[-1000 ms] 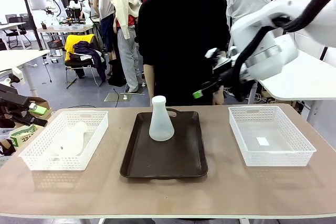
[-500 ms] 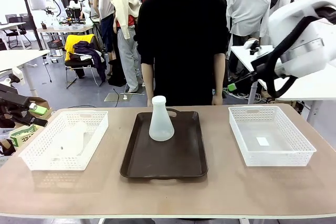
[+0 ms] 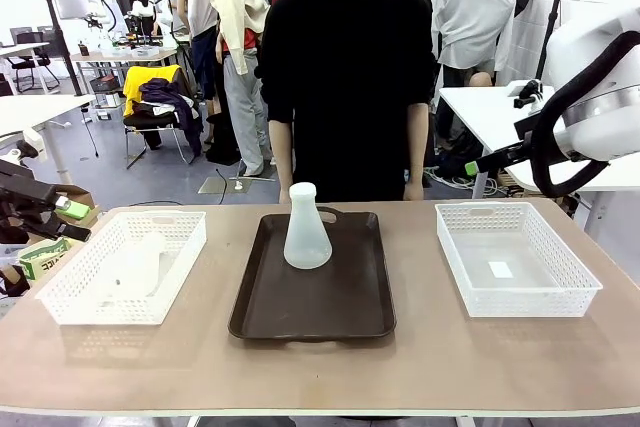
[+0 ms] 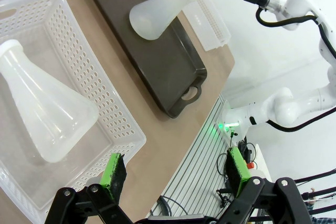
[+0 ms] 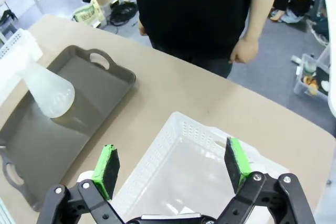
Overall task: Prepare the laboratory tools.
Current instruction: Pick up the Big flask that the person points to.
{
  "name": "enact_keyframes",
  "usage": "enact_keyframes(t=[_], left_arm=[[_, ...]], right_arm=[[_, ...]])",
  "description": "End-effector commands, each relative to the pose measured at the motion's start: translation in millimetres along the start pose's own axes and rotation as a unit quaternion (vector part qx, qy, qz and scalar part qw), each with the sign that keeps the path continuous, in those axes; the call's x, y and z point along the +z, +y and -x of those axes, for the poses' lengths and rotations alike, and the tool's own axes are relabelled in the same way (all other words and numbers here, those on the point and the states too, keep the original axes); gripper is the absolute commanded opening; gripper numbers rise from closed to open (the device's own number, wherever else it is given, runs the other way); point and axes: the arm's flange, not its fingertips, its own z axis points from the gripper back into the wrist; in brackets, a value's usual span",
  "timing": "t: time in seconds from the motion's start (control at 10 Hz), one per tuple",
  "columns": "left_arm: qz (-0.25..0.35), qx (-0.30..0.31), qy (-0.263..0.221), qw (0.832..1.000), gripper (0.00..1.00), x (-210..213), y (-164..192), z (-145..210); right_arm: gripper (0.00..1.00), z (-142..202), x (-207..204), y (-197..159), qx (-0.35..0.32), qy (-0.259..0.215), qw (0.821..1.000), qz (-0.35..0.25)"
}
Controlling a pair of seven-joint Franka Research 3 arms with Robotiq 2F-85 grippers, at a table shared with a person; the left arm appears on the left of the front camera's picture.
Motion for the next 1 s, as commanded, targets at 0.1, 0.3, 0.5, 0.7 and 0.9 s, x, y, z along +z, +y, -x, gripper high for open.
enact_keyframes(t=[0.1, 0.3, 0.5, 0.7, 0.9], left_arm=[[0.002, -0.003, -0.001, 1.000, 1.00, 1.8, -1.1, 0.4], [0.002, -0.003, -0.001, 1.000, 1.00, 1.8, -1.1, 0.4], [0.002, -0.003, -0.001, 1.000, 1.00, 1.8, -1.1, 0.4], [0.000, 0.000, 0.000, 1.000, 1.00, 0.0, 0.0, 0.0], [0.027, -0.001, 0.031, 0.999, 1.00, -1.8, 3.8, 3.7]], right_arm=[[1.00, 0.0, 0.0, 0.0, 0.000, 0.000, 1.000, 0.000], [1.00, 0.0, 0.0, 0.0, 0.000, 0.000, 1.000, 0.000], [1.00, 0.0, 0.0, 0.0, 0.000, 0.000, 1.000, 0.000], [1.00, 0.0, 0.0, 0.0, 0.000, 0.000, 1.000, 0.000], [1.00, 0.0, 0.0, 0.0, 0.000, 0.000, 1.000, 0.000]])
